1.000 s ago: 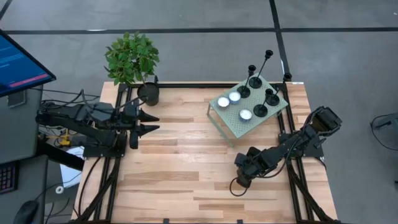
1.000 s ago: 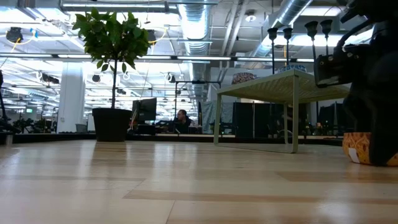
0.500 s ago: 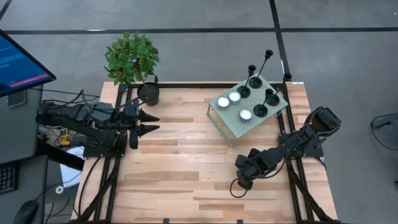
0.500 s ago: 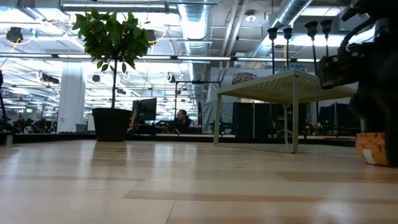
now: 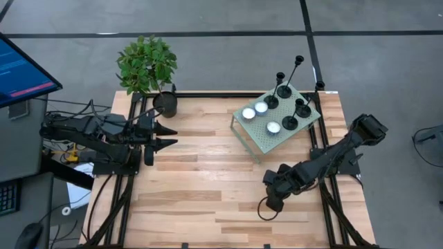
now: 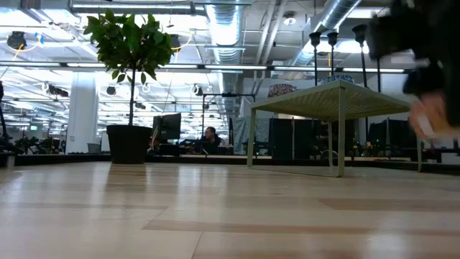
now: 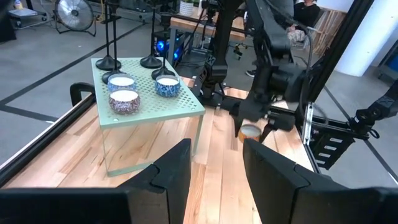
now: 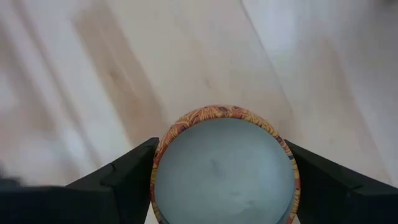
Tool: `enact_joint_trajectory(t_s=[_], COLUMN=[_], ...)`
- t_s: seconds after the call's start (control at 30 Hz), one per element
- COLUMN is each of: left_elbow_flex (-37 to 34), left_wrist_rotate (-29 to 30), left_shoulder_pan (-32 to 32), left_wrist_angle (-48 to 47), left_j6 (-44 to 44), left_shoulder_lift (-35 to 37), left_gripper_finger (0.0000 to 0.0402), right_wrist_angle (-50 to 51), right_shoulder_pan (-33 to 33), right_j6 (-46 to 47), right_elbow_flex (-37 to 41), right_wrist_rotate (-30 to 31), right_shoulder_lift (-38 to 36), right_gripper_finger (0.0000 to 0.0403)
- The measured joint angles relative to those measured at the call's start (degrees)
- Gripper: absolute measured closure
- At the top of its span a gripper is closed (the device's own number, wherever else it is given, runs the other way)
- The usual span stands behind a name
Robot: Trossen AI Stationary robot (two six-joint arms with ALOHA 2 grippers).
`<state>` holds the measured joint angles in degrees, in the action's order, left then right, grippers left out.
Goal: Pick & Place candle stick holders
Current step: Put the orange scented candle on the shelf
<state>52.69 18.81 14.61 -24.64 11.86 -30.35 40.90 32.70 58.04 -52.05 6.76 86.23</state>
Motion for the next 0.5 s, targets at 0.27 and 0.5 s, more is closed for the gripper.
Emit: enact_joint_trajectory(t_s=[0.27, 0.5], left_elbow_flex=[0.0, -0.02], left_wrist_rotate=[0.0, 0.35], left_shoulder_pan=[0.0, 0.0], left_wrist_angle=[0.02, 0.24], left_j6=[0.02, 0.67], left_shoulder_lift=[0.0, -0.18], left_gripper_finger=[0.0257, 0.0257], right_wrist_angle=[7.6, 22.6], right_shoulder_pan=[-5.53, -14.3], right_j6=[-6.33, 2.48], right_elbow_flex=[-10.31, -16.4], right_wrist_rotate=[3.24, 11.57], right_shoulder_lift=[-6.44, -10.17], right_gripper_finger=[0.0116, 0.0117])
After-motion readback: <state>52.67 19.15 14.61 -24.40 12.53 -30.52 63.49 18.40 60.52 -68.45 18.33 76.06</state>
